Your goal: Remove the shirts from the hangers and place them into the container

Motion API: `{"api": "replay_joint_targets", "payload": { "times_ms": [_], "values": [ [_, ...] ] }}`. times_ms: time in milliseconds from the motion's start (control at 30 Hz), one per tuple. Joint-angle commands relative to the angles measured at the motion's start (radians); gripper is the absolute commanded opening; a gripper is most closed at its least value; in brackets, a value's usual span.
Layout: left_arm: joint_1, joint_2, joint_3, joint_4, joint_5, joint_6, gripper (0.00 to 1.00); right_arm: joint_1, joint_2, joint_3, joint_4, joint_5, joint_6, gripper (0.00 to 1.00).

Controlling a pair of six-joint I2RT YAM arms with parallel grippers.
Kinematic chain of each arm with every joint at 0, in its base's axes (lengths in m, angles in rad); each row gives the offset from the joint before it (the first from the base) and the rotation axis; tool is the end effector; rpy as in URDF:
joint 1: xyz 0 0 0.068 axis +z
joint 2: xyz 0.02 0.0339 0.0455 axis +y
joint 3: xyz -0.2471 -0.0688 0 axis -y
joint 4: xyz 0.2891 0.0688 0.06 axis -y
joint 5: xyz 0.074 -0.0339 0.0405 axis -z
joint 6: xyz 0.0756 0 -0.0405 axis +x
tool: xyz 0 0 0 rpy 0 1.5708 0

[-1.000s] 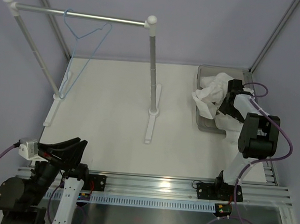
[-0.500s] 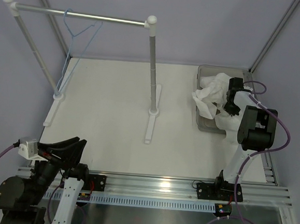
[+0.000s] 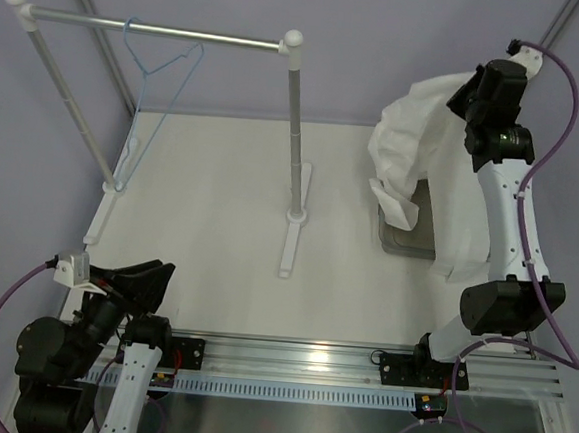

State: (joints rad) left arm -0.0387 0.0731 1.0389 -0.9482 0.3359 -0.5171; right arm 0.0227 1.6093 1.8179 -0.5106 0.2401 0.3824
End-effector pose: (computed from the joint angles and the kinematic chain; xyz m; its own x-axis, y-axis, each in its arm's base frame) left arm 0.0330 -0.0262 0.4060 -0.1656 -0.4607 -0.8720 0.3267 0.8086 -0.4892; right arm 0.4410 -0.0080 0.4351 -0.1994 0.3580 -0.9122 0.3011 0.9082 0.2906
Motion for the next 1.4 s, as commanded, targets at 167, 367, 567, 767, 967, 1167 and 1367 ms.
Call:
{"api": "replay_joint_targets", "payload": {
  "times_ms": [167,367,567,767,967,1167,1367],
  "values": [
    [0.003,0.053,-0.023,0.078,-0.001,0.006,0.41,0.013,0.009,0.184,0.202,-0.128,-0.114,0.00],
    [0.003,0.062,-0.046,0.066,-0.011,0.019,0.40,0.013,0.122,0.470,0.178,-0.119,-0.181,0.00],
    [0.005,0.068,-0.056,0.054,-0.025,0.025,0.39,0.006,0.198,0.624,0.195,-0.076,-0.240,0.00],
    [0.008,0.090,-0.048,0.048,-0.021,0.031,0.38,-0.045,0.173,0.555,0.247,-0.047,-0.212,0.00],
    [0.008,0.096,-0.030,0.040,-0.025,0.035,0.38,-0.055,0.071,0.241,0.371,-0.042,-0.146,0.00],
    [0.010,0.090,0.023,0.008,-0.032,0.037,0.38,-0.055,-0.009,-0.087,0.426,-0.076,0.024,0.00],
    [0.011,0.085,0.069,-0.035,-0.029,0.039,0.38,-0.049,-0.080,-0.452,0.474,-0.119,0.179,0.00]
  ]
}}
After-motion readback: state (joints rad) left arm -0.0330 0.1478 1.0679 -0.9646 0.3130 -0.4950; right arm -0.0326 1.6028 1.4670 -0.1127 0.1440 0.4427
